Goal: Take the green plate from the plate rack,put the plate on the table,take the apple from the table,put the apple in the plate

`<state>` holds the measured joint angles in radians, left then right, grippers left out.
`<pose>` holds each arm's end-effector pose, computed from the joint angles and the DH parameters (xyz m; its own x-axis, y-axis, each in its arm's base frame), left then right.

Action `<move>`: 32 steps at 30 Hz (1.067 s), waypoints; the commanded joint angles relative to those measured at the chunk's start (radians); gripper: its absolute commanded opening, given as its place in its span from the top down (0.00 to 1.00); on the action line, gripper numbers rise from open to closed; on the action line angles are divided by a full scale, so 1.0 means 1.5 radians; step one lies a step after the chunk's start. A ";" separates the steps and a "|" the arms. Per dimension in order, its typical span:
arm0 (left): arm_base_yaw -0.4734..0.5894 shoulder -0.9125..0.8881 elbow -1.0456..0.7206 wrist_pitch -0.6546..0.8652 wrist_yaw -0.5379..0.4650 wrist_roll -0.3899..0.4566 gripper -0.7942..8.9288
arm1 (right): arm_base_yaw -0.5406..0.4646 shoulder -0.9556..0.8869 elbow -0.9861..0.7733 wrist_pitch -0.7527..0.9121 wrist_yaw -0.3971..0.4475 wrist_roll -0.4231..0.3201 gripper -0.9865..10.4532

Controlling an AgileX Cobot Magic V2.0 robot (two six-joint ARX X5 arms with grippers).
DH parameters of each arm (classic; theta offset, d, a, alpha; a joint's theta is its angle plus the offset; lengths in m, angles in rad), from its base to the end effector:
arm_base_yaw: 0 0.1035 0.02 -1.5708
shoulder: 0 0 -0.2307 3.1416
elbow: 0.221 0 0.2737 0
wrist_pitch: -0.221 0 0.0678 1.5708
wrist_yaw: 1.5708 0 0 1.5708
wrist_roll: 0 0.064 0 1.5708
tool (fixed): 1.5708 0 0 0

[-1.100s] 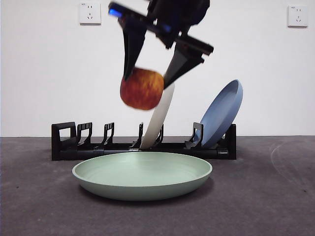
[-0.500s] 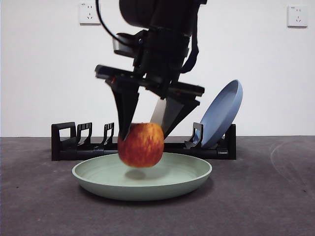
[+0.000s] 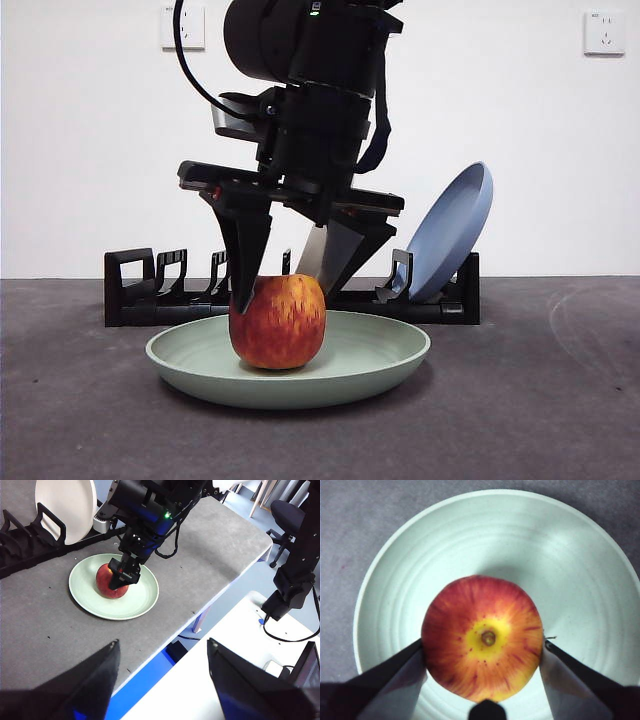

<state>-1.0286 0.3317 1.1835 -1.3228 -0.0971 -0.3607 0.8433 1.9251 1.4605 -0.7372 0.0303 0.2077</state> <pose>0.0310 -0.0395 0.3594 0.5407 -0.7097 -0.4516 0.6733 0.6870 -0.2733 0.2762 0.3073 0.1310 0.2624 0.2491 -0.9323 -0.5954 0.8020 0.0467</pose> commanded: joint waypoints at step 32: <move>-0.001 -0.001 -0.003 0.041 -0.058 0.004 0.62 | 0.001 -0.193 0.194 -0.195 -0.006 -0.066 0.39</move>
<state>-1.0286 0.3317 1.1835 -1.2831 -0.1806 -0.3603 0.8429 1.6627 1.7473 -1.0183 0.0257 0.1314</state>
